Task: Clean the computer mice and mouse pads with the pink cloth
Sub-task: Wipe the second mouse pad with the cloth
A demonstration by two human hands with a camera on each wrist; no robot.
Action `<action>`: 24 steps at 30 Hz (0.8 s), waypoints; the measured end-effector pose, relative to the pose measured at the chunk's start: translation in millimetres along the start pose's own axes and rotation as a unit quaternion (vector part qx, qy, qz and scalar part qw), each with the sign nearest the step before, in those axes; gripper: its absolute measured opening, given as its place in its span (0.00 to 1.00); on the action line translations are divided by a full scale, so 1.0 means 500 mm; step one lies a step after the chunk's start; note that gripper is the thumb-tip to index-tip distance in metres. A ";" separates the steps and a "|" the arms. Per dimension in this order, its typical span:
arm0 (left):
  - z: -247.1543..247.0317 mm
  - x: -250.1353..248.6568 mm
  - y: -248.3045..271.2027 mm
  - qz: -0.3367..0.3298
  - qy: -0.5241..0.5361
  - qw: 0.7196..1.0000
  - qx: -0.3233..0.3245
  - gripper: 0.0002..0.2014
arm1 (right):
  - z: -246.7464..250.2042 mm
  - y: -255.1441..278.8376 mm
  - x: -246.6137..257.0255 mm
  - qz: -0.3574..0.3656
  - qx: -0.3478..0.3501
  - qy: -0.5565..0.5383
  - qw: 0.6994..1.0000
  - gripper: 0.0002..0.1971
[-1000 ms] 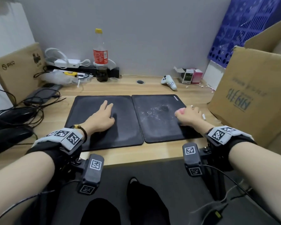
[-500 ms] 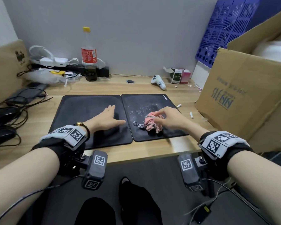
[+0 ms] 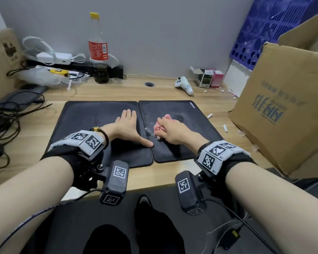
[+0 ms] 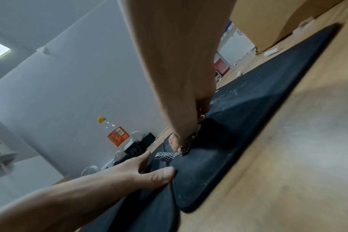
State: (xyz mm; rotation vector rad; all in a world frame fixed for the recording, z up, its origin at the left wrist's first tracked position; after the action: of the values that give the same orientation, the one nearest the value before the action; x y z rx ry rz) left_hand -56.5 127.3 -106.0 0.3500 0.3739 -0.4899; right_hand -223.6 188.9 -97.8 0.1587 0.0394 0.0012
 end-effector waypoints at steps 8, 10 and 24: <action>-0.004 0.015 -0.036 -0.022 -0.020 0.999 0.038 0.75 | 0.037 -0.163 0.015 -0.002 0.007 0.034 0.999 0.11; -0.007 0.018 -0.035 -0.030 -0.010 0.999 0.036 0.73 | 0.045 -0.198 0.017 -0.011 0.007 0.030 0.999 0.13; -0.016 0.013 0.009 0.006 0.057 0.998 -0.032 0.75 | 0.042 -0.113 0.023 -0.057 0.041 0.009 0.998 0.19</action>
State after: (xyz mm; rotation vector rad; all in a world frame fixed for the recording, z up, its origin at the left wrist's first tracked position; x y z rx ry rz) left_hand -51.1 131.6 -114.9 0.3179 0.4968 -0.4471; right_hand -211.6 130.0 -86.5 0.2388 0.0666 -0.1122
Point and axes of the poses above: each hand's wrist, its own y-axis away from the middle knuckle, its own z-axis out of the back of the hand, x = y × z, the point moved 1 cm from there along -y, towards the middle knuckle, and after that the axes turned 12 degrees about y, right-handed, at the moved point
